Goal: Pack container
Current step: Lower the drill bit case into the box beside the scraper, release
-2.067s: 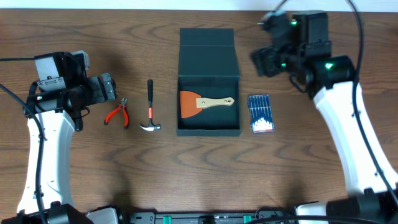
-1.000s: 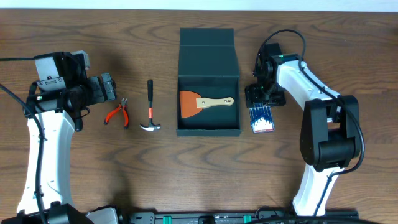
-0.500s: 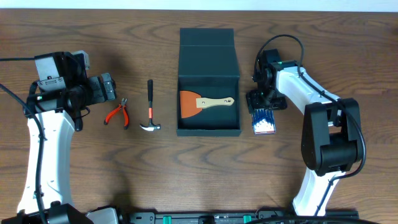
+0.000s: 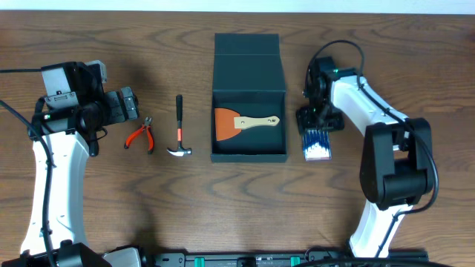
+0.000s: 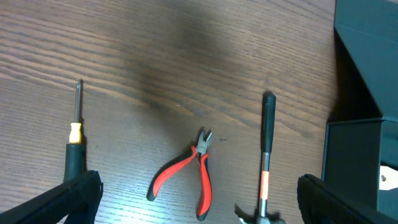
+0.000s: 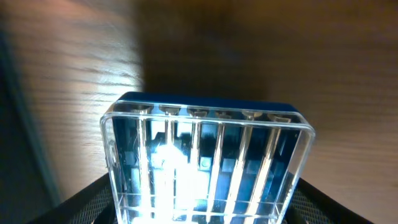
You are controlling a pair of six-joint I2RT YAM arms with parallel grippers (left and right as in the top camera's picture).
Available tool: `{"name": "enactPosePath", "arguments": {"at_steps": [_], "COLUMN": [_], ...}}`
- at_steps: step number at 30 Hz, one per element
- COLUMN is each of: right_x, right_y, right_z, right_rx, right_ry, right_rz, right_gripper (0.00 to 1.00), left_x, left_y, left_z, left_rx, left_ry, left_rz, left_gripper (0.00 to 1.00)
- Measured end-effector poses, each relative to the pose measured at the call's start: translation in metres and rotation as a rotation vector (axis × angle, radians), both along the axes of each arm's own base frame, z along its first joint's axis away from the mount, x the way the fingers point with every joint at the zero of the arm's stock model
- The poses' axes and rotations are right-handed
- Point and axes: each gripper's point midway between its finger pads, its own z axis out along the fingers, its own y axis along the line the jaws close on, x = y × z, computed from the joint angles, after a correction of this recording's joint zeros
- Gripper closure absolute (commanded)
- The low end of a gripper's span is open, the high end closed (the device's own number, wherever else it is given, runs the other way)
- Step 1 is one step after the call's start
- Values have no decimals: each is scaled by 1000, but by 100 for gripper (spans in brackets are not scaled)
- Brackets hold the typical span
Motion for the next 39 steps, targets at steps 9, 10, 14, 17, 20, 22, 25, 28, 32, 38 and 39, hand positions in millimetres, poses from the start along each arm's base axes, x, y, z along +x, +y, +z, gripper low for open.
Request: {"name": "enactPosePath", "arguments": {"at_steps": [9,10,14,17,20,22,25,28,32,38,39], "right_x": [50,44,11,-6,-17,-20,-19,-17,-19,-26,-29], "right_y": [72,86,146,174,189,192,192,194,197,200,200], "right_z": [211,227,251,225,187,160,128,104,75,34,28], "right_rx": [144,161,204,188,164,153,136,134,163,208,215], "right_ry": [-584,-623,-687,-634,-553,-501,-431,-383,-317,-212,-192], "right_rz": [295,359,685,959,1191,1305,1420,1505,1574,1612,1616], "right_gripper": [99,99,99,99,99,99,99,99,99,99,99], "left_x": [0,0,0,0,0,0,0,0,0,0,0], "left_y": [0,0,0,0,0,0,0,0,0,0,0], "left_z": [0,0,0,0,0,0,0,0,0,0,0], "left_rx": [0,0,0,0,0,0,0,0,0,0,0], "left_ry": [0,0,0,0,0,0,0,0,0,0,0], "left_rz": [0,0,0,0,0,0,0,0,0,0,0], "left_gripper": [2,2,2,2,2,2,2,2,2,2,2]}}
